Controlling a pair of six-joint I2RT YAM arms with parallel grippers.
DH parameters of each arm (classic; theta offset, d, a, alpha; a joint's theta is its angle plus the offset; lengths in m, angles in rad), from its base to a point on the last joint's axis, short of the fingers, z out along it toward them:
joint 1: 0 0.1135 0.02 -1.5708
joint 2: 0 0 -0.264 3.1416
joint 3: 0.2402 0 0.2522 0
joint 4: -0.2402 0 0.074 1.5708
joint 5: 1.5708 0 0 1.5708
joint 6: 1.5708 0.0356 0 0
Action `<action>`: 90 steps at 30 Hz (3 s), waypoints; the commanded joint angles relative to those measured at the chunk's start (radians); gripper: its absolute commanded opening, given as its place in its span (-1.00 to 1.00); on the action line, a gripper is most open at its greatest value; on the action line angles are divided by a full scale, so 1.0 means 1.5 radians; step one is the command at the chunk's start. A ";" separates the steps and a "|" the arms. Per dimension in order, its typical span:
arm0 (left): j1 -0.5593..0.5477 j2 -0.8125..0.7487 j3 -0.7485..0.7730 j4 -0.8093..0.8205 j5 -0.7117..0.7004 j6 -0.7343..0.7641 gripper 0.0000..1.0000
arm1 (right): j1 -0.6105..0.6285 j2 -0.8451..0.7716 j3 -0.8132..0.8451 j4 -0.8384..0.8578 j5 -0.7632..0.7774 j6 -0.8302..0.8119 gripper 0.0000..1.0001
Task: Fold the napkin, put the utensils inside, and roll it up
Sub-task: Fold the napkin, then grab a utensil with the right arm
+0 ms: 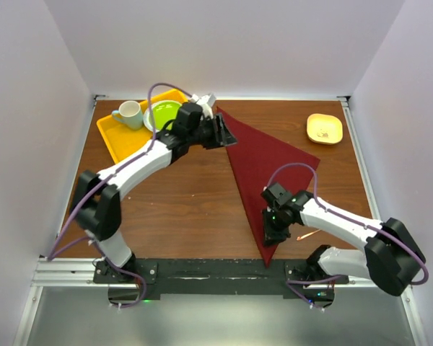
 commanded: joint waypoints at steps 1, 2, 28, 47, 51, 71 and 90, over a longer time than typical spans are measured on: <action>0.002 -0.128 -0.091 -0.021 0.035 -0.022 0.01 | 0.015 -0.029 -0.069 0.014 0.005 0.075 -0.55; 0.002 -0.166 -0.118 -0.033 0.034 -0.021 0.01 | 0.017 -0.028 -0.076 0.008 0.007 0.076 -0.56; 0.012 -0.406 -0.184 -0.207 -0.004 -0.055 0.19 | 0.018 -0.031 0.088 -0.091 0.132 0.084 -0.15; 0.039 -0.410 -0.151 -0.219 0.056 -0.025 0.27 | -0.614 0.063 0.202 -0.180 0.236 -0.052 0.96; 0.062 -0.410 -0.150 -0.225 0.086 -0.017 0.27 | -0.655 0.073 0.134 -0.136 0.193 -0.031 0.83; 0.102 -0.416 -0.139 -0.272 0.111 0.010 0.28 | -0.663 0.094 0.016 -0.011 0.199 0.030 -0.70; 0.101 -0.453 -0.186 -0.286 0.123 -0.023 0.27 | -0.319 0.173 0.467 -0.096 0.317 -0.196 -1.00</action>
